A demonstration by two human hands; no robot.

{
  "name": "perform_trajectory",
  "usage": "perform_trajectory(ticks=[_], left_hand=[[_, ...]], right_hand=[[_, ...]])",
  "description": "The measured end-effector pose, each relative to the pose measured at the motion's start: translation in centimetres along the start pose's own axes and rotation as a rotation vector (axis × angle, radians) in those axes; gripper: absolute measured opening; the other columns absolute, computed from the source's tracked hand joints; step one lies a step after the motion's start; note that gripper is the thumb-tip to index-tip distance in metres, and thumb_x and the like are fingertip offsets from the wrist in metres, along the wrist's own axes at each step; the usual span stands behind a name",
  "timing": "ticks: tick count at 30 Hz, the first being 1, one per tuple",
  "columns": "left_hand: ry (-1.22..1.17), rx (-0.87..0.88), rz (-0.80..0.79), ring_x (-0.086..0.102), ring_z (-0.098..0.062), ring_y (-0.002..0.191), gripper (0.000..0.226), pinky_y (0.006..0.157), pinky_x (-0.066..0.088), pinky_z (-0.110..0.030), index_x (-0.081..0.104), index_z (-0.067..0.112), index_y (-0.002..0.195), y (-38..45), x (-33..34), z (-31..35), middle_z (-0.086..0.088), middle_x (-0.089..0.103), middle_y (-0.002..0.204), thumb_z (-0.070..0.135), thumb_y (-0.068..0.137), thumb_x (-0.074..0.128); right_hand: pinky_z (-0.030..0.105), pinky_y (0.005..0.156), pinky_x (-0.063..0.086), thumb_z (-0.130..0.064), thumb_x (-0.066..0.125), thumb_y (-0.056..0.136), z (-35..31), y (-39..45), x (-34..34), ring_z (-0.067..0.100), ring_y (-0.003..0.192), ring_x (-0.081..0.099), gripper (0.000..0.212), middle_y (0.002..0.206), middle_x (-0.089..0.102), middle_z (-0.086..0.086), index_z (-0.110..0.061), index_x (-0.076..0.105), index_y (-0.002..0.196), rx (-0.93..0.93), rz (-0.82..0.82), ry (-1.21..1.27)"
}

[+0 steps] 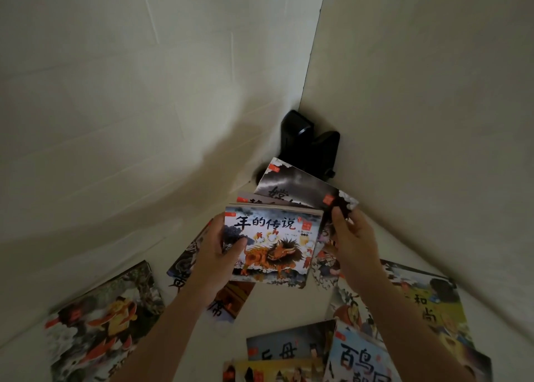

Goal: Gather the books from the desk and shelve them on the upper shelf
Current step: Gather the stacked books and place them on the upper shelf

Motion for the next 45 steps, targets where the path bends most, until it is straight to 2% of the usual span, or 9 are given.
perform_trajectory(ticks=[4, 10, 16, 22, 30, 35, 40, 42, 45], left_hand=[[0.033, -0.012, -0.124, 0.068, -0.012, 0.095, 0.030, 0.090, 0.051, -0.034, 0.046, 0.024, 0.112, -0.4, -0.5, 0.7, -0.001, 0.066, 0.094, 0.003, 0.093, 0.056], [-0.045, -0.249, -0.216, 0.068, -0.018, 0.093, 0.055, 0.097, 0.046, -0.035, 0.037, 0.020, 0.139, -1.9, -1.6, -2.8, 0.004, 0.054, 0.091, -0.003, 0.093, 0.055], [-0.002, -0.361, -0.126, 0.064, -0.020, 0.104, 0.059, 0.101, 0.046, -0.040, 0.036, 0.024, 0.141, -2.6, -2.0, -4.8, -0.006, 0.061, 0.115, 0.003, 0.091, 0.060], [-0.009, -0.398, -0.054, 0.059, -0.026, 0.112, 0.063, 0.108, 0.039, -0.045, 0.031, 0.023, 0.142, -3.5, -3.4, -5.2, -0.004, 0.055, 0.116, 0.003, 0.090, 0.061], [-0.107, -0.350, -0.173, 0.057, -0.017, 0.120, 0.103, 0.111, 0.036, -0.039, 0.017, 0.040, 0.148, -5.0, -4.5, -3.5, -0.006, 0.059, 0.131, 0.050, 0.066, 0.078], [-0.055, -0.214, -0.219, 0.067, -0.007, 0.101, 0.060, 0.103, 0.046, -0.033, 0.029, 0.028, 0.140, -4.6, -2.5, -1.8, 0.001, 0.073, 0.099, 0.010, 0.091, 0.058], [-0.038, -0.140, -0.177, 0.065, -0.012, 0.106, 0.072, 0.109, 0.038, -0.038, 0.013, 0.032, 0.150, -4.0, -1.2, -1.7, 0.022, 0.070, 0.091, 0.006, 0.096, 0.052], [-0.101, -0.110, -0.127, 0.067, -0.015, 0.100, 0.062, 0.107, 0.042, -0.045, 0.027, 0.024, 0.144, -4.0, -1.0, -1.9, 0.020, 0.066, 0.084, -0.003, 0.094, 0.052], [-0.217, -0.041, -0.017, 0.068, -0.021, 0.087, 0.067, 0.092, 0.054, -0.038, 0.030, 0.029, 0.134, -3.9, -1.5, -1.3, -0.004, 0.057, 0.089, -0.013, 0.088, 0.054]], right_hand=[[0.048, 0.074, 0.060, -0.028, 0.045, 0.101, -0.2, 0.6, -0.6, 0.030, 0.078, 0.073, 0.020, 0.089, 0.073, 0.012, -0.014, 0.055, 0.110, 0.026, 0.007, -0.028], [0.036, 0.061, 0.053, -0.022, 0.043, 0.102, 3.4, -0.3, -1.0, 0.016, 0.061, 0.066, 0.014, 0.079, 0.066, 0.007, -0.012, 0.053, 0.104, 0.239, -0.072, -0.117], [0.061, 0.088, 0.051, -0.022, 0.046, 0.101, 6.7, -1.0, -1.6, 0.032, 0.084, 0.065, 0.016, 0.085, 0.067, 0.012, -0.018, 0.058, 0.093, 0.293, 0.025, -0.145], [0.057, 0.087, 0.054, -0.023, 0.042, 0.102, 6.4, 0.1, -4.3, 0.040, 0.094, 0.065, 0.012, 0.100, 0.064, 0.022, -0.019, 0.053, 0.105, 0.200, 0.073, -0.210], [0.044, 0.085, 0.049, -0.020, 0.039, 0.103, 2.9, 1.3, -12.1, 0.032, 0.105, 0.059, 0.029, 0.119, 0.061, 0.016, -0.013, 0.051, 0.128, -0.071, 0.580, -0.332], [0.046, 0.072, 0.057, -0.025, 0.041, 0.103, 2.9, -0.9, -6.4, 0.033, 0.084, 0.067, 0.020, 0.098, 0.067, 0.019, -0.015, 0.057, 0.109, -0.037, 0.092, -0.307], [0.026, 0.083, 0.055, -0.045, 0.041, 0.099, 4.9, -3.9, -1.0, 0.006, 0.085, 0.068, 0.033, 0.099, 0.070, 0.004, -0.021, 0.054, 0.118, 0.115, -0.319, -0.171], [0.008, 0.072, 0.050, -0.035, 0.042, 0.102, 5.0, -5.6, 0.7, -0.013, 0.079, 0.061, 0.018, 0.089, 0.066, -0.010, -0.023, 0.052, 0.112, 0.022, -0.375, -0.185], [0.023, 0.078, 0.054, -0.030, 0.060, 0.088, 4.5, -6.8, 2.0, 0.005, 0.091, 0.066, 0.036, 0.096, 0.068, -0.013, -0.020, 0.050, 0.121, -0.152, -0.295, -0.208]])
Point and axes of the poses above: each hand's wrist, its own y-axis towards the middle knuckle, its own x-axis out of the palm, z = x × y, the point moved 2 cm from there along y, towards the middle knuckle
